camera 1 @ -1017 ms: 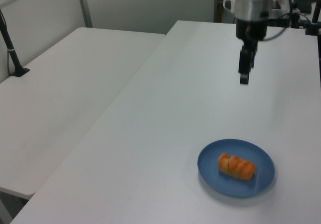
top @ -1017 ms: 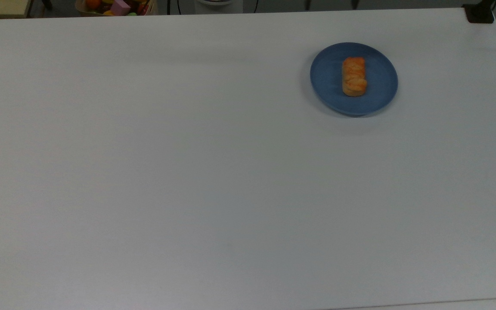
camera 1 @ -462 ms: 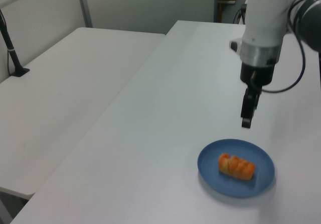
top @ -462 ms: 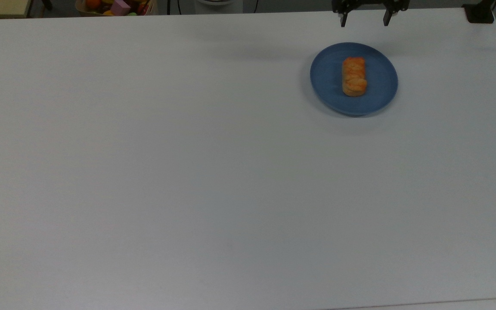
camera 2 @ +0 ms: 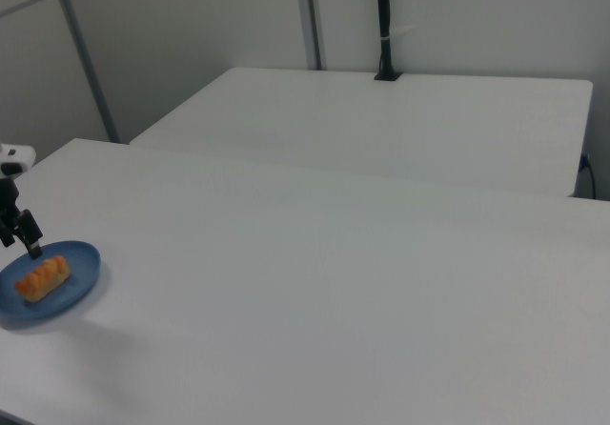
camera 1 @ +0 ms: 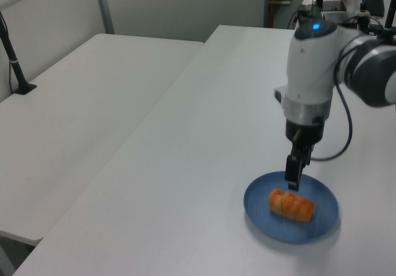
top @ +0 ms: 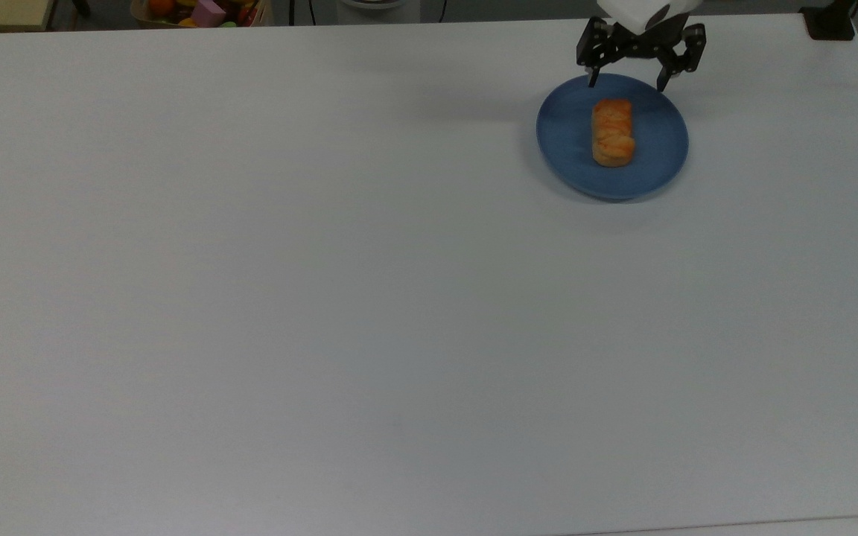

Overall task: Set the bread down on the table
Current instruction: 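Move the gripper over the blue plate and lower it onto the bread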

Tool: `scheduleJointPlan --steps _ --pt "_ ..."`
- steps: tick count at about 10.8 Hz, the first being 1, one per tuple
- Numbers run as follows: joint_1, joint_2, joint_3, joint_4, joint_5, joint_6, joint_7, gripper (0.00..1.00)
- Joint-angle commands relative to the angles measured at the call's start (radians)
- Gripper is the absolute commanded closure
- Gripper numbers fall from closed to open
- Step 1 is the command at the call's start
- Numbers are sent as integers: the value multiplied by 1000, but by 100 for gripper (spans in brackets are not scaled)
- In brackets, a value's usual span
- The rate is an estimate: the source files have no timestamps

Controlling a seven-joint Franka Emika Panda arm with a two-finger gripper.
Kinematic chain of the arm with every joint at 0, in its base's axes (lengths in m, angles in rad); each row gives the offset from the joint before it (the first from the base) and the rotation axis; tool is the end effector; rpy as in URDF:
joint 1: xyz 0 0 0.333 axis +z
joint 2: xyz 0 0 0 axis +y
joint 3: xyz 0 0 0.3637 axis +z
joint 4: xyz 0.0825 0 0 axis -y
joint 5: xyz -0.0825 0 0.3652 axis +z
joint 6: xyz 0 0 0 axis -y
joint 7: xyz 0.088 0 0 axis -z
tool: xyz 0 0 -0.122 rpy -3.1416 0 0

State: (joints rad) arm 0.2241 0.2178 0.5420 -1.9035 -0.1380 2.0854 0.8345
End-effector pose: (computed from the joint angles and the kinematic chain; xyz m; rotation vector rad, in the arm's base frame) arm 0.4469 0.3924 0.4415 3.1346 -0.0165 0.0075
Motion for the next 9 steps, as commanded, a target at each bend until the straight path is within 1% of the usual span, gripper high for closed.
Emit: scheduleJointPlan --steps 1,5,6,7,9 --pt "37 77 -10 -6 -81 65 92 0" --pt "29 117 -16 -22 -83 111 95 1" --pt "27 129 -17 -31 -87 131 95 4" --pt "29 141 -27 -31 -95 142 95 5" --pt "29 149 -31 -31 -98 148 97 14"
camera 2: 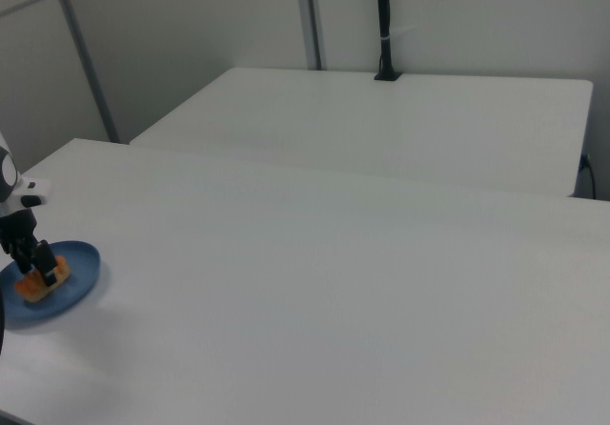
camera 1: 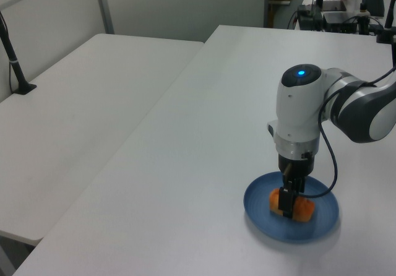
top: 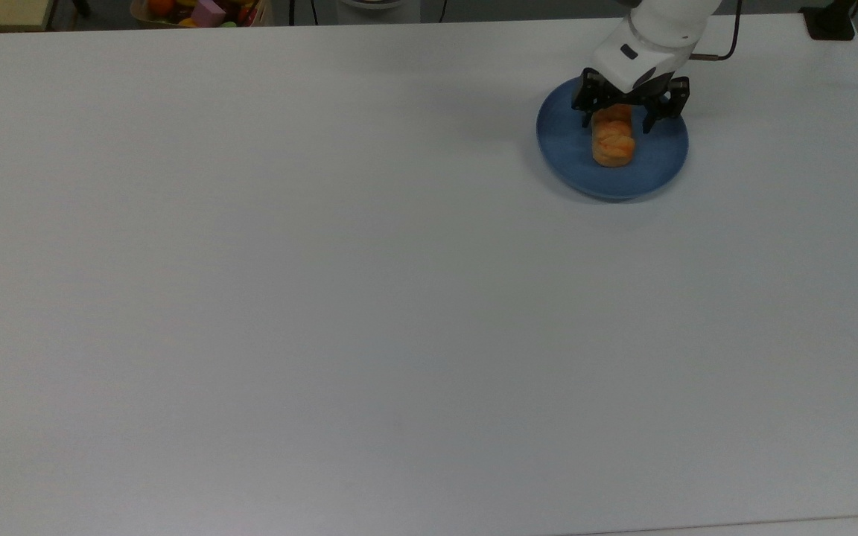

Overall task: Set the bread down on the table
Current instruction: 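Move the gripper over the blue plate and lower it onto the bread, then close the gripper on the orange bread roll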

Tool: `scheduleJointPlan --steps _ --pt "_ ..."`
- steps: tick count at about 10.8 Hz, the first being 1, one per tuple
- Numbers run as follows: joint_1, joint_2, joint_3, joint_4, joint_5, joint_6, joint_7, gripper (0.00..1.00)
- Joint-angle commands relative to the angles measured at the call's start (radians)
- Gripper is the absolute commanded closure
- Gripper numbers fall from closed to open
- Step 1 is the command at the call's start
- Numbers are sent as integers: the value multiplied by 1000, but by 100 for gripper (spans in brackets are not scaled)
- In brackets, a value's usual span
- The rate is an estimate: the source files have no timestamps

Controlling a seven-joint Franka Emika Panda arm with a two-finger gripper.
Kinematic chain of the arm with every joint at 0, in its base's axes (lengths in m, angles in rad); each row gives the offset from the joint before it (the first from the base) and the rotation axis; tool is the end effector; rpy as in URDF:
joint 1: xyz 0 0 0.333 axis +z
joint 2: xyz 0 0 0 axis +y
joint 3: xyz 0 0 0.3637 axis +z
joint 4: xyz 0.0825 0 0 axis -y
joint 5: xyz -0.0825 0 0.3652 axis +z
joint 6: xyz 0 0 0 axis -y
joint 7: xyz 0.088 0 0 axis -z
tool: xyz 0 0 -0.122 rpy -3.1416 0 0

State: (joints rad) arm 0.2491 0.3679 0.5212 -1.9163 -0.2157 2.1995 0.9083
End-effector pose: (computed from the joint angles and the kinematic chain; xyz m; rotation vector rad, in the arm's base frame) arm 0.4645 0.4036 0.3635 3.1262 -0.0536 -0.0380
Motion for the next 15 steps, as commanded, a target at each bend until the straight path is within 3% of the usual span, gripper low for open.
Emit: scheduleJointPlan --steps 1,2,5,7,15 --pt "4 3 -10 -17 -21 35 23 16" --pt "4 3 -10 -17 -30 43 23 20" --pt "7 3 -10 -15 -33 49 23 53" --pt "12 2 -10 -12 -34 46 21 68" --pt "15 -106 -9 23 -39 -124 -46 69"
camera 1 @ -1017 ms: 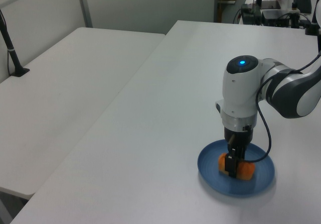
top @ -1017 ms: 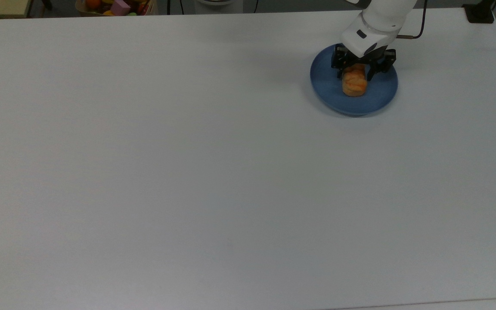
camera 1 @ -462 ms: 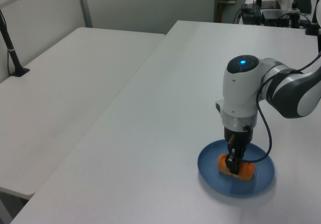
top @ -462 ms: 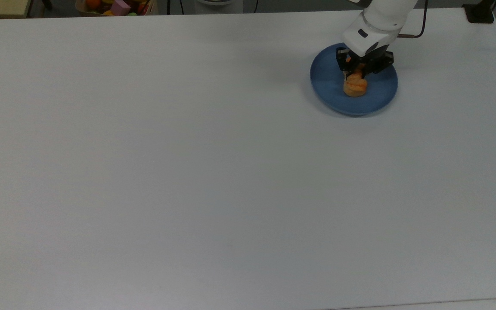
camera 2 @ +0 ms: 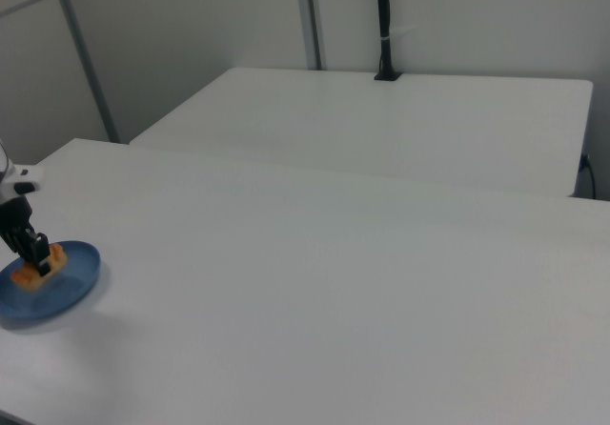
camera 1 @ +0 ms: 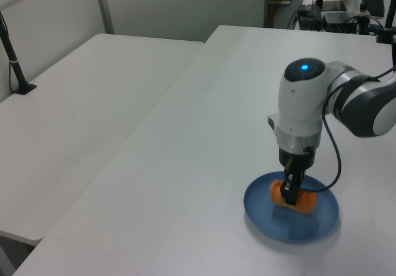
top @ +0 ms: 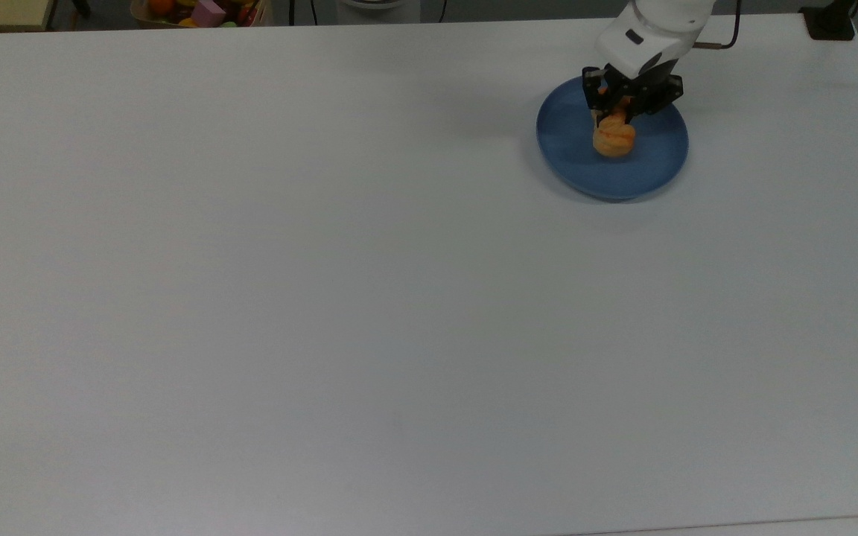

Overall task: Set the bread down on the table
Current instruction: 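Close the gripper on the orange bread roll, then lift the bread off the plate and carry it away from the plate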

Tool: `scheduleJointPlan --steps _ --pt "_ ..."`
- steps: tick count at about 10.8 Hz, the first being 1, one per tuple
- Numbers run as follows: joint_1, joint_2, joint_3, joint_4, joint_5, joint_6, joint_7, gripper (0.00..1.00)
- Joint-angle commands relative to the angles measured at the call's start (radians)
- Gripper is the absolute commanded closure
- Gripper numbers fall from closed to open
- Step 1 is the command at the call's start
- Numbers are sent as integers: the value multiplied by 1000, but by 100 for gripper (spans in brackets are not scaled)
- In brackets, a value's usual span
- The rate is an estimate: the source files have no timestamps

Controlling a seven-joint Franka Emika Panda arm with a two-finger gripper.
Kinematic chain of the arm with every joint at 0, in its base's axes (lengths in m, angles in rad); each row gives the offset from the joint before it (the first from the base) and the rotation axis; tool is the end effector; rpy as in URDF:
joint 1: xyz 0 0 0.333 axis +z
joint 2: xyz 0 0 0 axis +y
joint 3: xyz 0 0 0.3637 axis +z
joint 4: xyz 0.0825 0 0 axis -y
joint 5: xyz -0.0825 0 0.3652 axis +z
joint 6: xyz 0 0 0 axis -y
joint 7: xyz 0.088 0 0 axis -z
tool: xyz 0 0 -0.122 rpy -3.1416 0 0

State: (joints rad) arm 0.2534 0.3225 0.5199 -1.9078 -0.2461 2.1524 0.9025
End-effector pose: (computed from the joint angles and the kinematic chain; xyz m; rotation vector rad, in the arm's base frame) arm 0.4611 0.4002 0.3878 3.0915 -0.0160 0.0238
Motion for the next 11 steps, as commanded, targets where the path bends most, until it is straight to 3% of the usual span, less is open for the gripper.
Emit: scheduleJointPlan --steps 1,6,9,10,11 --pt "4 -63 -8 38 -7 -110 -56 69" --pt "-23 -92 -32 189 11 -229 -221 69" --pt "-8 -77 -125 298 60 -281 -405 69" --pt "31 -69 -191 337 95 -292 -486 69" --pt "91 -60 -292 370 128 -293 -538 69"
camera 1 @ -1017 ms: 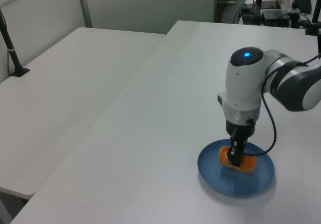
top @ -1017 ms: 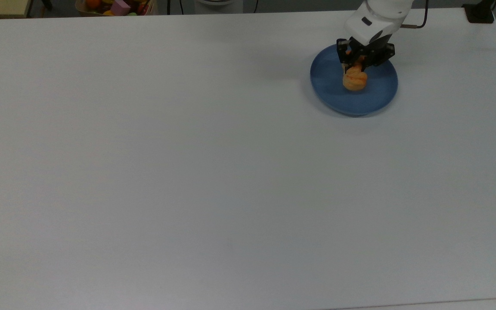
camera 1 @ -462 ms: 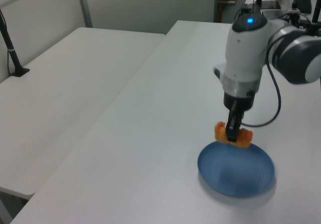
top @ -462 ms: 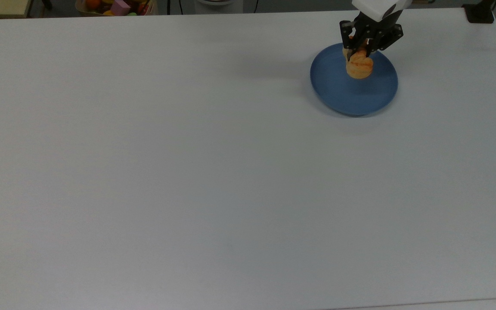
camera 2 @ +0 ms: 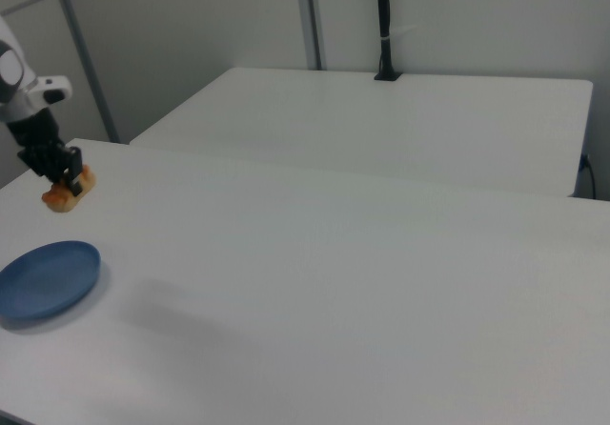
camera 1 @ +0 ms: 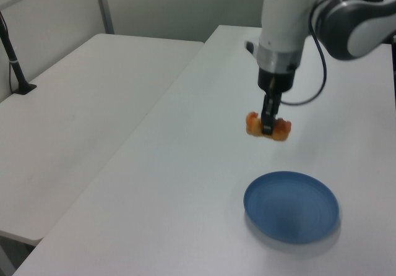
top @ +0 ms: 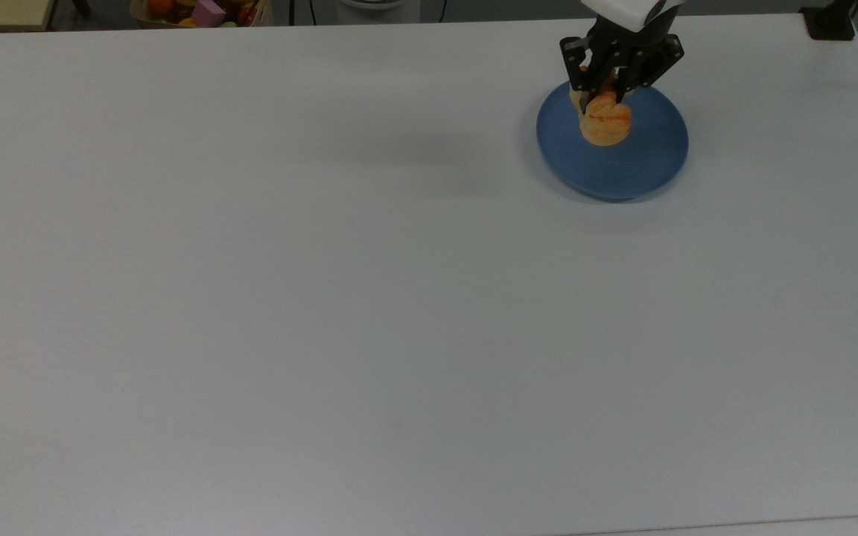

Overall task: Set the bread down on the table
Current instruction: 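Lift the bread off the plate and carry it away from the plate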

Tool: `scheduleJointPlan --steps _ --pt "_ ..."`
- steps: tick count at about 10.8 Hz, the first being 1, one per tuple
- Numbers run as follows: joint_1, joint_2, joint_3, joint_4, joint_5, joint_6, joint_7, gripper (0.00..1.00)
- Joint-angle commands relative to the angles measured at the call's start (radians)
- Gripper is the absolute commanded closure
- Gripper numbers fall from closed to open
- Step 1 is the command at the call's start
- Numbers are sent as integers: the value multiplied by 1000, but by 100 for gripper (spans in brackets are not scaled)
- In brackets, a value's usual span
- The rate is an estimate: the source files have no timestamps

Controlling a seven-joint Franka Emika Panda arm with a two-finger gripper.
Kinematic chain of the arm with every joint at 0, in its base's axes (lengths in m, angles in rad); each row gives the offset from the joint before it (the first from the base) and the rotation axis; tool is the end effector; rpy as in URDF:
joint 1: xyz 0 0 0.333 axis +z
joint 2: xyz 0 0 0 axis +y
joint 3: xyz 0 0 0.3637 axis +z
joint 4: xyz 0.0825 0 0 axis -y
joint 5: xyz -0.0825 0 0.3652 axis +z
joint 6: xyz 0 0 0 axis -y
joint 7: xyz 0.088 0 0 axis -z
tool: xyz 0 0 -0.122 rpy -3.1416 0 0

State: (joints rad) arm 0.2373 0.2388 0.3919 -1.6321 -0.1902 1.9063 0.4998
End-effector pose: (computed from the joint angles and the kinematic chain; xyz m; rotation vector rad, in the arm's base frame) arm 0.5319 0.3371 0.5291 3.0787 0.2697 0.1469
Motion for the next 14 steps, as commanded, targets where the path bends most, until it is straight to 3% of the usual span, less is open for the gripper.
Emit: scheduleJointPlan --steps 1,2,4,8,14 --pt "155 40 -245 124 98 -41 -170 69" --pt "177 65 -292 158 106 -32 -191 69" --pt "171 146 -306 242 103 41 -196 69" --pt "172 287 -306 242 95 386 -188 69" --pt "183 434 -306 242 89 638 -190 68"
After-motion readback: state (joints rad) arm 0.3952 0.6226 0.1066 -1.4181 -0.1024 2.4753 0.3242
